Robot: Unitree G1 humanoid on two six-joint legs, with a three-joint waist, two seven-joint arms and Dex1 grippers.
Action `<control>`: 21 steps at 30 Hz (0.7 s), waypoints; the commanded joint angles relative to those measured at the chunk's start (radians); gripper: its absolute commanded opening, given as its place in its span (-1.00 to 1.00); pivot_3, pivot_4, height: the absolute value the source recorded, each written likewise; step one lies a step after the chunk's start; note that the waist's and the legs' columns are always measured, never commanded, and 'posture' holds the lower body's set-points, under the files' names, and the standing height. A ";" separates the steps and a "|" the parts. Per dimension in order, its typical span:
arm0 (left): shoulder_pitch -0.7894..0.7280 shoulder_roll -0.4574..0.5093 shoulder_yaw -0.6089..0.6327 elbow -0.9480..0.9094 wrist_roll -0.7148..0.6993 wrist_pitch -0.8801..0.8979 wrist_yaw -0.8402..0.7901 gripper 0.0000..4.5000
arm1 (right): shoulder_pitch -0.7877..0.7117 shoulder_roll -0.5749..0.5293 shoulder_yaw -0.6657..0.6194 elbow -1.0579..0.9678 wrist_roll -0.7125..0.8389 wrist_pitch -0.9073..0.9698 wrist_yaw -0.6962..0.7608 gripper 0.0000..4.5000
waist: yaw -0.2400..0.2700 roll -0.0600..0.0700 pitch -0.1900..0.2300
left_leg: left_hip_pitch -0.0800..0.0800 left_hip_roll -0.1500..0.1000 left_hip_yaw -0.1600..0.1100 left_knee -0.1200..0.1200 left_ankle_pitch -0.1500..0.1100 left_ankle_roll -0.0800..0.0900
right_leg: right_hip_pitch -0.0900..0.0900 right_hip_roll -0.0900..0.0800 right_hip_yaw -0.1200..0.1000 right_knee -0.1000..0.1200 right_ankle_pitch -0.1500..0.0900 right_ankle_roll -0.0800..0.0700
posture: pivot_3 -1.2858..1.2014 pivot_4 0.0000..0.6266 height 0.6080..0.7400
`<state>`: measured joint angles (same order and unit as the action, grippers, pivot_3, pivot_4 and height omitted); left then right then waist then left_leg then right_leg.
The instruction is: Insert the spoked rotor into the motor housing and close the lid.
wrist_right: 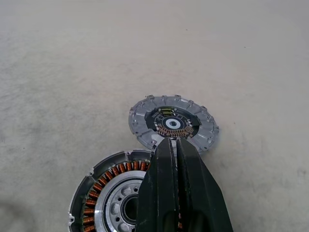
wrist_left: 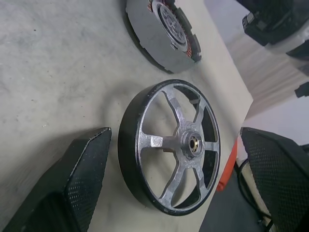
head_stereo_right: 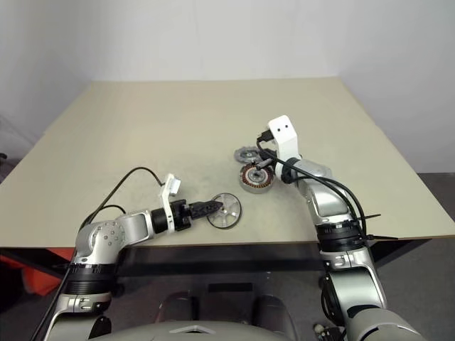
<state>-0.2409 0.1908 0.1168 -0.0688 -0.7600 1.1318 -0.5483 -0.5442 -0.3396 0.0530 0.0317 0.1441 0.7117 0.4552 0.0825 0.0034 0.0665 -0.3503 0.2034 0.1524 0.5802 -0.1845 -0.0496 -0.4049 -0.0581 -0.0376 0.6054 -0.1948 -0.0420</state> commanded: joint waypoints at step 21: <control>-0.071 -0.055 0.063 0.095 -0.102 0.112 0.054 1.00 | 0.045 -0.135 -0.105 -0.171 0.167 0.107 0.161 -0.94 | 0.017 0.000 0.000 | 0.000 0.000 0.000 0.000 0.000 0.000 | 0.000 0.000 0.000 -0.001 0.000 0.001 | 0.03 -1.00 1.00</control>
<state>-0.2969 0.1332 0.1873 0.0228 -0.8535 1.2350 -0.4910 -0.4897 -0.4610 -0.0221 -0.0908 0.2818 0.8169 0.6019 0.0998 0.0033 0.0665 -0.3504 0.2034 0.1523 0.5802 -0.1846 -0.0495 -0.4047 -0.0577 -0.0378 0.6046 -0.1950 -0.0412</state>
